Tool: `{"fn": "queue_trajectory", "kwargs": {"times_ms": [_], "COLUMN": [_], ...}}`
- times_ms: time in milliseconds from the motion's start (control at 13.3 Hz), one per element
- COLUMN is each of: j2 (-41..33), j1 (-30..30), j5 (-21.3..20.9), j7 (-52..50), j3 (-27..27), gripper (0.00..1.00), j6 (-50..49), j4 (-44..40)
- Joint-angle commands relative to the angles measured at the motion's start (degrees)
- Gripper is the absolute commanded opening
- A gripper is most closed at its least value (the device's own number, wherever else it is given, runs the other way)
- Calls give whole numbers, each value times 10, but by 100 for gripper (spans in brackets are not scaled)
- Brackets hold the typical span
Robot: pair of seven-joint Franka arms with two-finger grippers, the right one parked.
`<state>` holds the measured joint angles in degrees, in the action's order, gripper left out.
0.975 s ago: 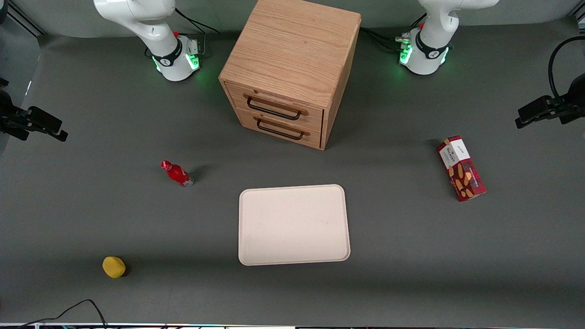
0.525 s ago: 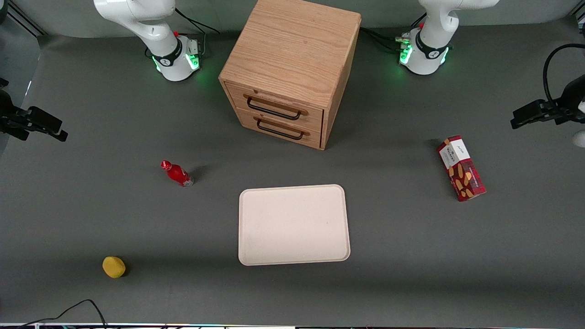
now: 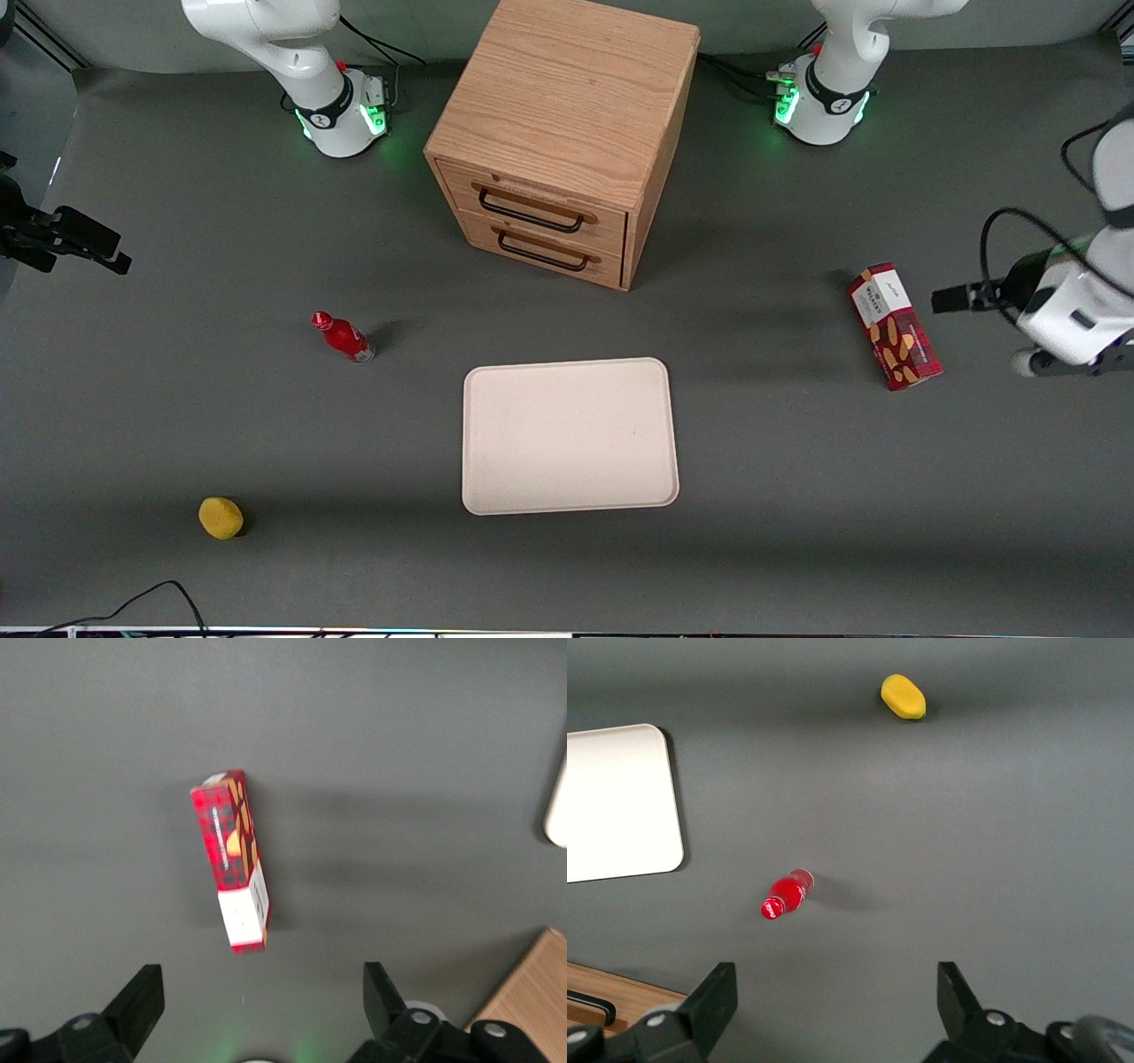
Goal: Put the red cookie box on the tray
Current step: 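Lower the open left gripper over the red plaid cookie box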
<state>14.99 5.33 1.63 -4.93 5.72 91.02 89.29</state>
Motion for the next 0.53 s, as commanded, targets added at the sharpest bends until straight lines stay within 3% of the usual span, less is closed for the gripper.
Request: {"fn": "queue_trajectory", "kwargs": {"times_ms": [0, 450], "j2": [-6, -18], "j1": [2, -1], "j5": [15, 37], "j7": [-8, -7], "j3": [19, 43], "gripper": [100, 100], "j6": [98, 288], "j4": [92, 246]}}
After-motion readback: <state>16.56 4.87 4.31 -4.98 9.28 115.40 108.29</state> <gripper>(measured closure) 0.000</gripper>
